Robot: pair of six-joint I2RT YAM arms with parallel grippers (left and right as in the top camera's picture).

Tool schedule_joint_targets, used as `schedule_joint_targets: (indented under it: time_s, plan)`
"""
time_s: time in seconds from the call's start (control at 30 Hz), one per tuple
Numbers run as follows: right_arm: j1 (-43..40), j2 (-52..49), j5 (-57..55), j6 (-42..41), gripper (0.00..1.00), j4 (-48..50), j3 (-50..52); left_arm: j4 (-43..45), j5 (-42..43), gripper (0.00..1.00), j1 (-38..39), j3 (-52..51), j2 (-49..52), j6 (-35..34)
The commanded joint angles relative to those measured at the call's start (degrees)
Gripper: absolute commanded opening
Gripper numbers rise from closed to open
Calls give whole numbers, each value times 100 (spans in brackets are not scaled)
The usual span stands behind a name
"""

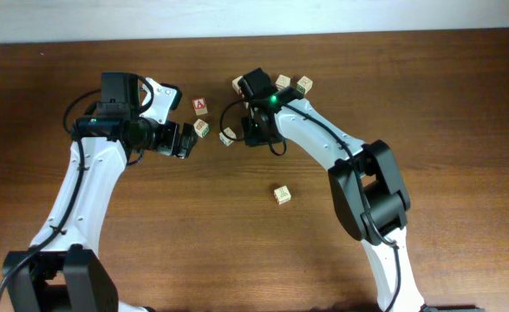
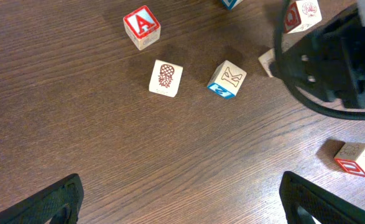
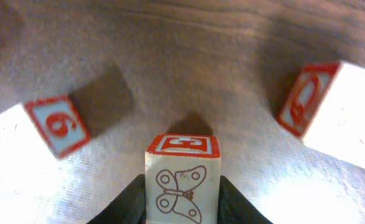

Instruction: Rotate 3 blocks

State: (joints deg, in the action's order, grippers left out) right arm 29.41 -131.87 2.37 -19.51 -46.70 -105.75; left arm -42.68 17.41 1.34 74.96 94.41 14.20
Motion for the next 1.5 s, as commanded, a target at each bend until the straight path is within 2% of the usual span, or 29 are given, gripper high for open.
schedule_joint_targets:
  time_s: [0.0, 0.17, 0.27, 0.3, 0.37, 0.57, 0.7, 0.87, 0.97, 1.03, 1.17, 1.23, 1.33, 1.4, 1.47]
  plan:
    - [9, 949, -70, 111, 33, -249, -35, 15, 81, 99, -39, 90, 31, 87]
    - [9, 2009, -72, 109, 34, -1314, -35, 13, 83, 99, -39, 90, 31, 87]
    - [9, 2133, -247, 111, 35, -2208, -28, 13, 81, 99, -39, 90, 31, 87]
    - [9, 2055, -525, 114, 39, -2675, 55, 13, 81, 99, -39, 90, 31, 87]
    - [7, 1980, -608, 245, 39, -2817, 420, 15, 81, 99, -39, 90, 31, 87]
    - [-37, 1952, -442, 280, 39, -1816, 2011, 15, 81, 99, -39, 90, 31, 87]
    - [-190, 1967, -323, 280, 39, -1672, 1982, 15, 81, 99, -39, 90, 31, 87]
    - [-734, 1967, -247, 284, 47, -1539, 1434, 15, 83, 99, -39, 90, 31, 87]
    - [-1130, 1965, 345, 579, 59, -866, 940, 15, 81, 99, -39, 90, 31, 87]
    - [-1331, 1871, 472, 579, 69, -855, 114, 13, 83, 99, -39, 90, 31, 87]
    - [-1412, 1202, 219, 728, 71, -920, -1486, 13, 83, 99, -39, 90, 31, 87]
    - [-1408, 804, -168, 682, 72, -601, -1657, 13, 81, 99, -39, 90, 31, 87]
    - [-1412, 92, -881, -195, 72, 68, -1657, 13, 83, 99, -39, 90, 31, 87]
    - [-1412, -306, -1172, -1051, 75, 420, -1657, 13, 83, 99, -39, 90, 31, 87]
    - [-1412, -522, -1233, -1373, 76, 612, -1657, 13, 83, 99, -39, 90, 31, 87]
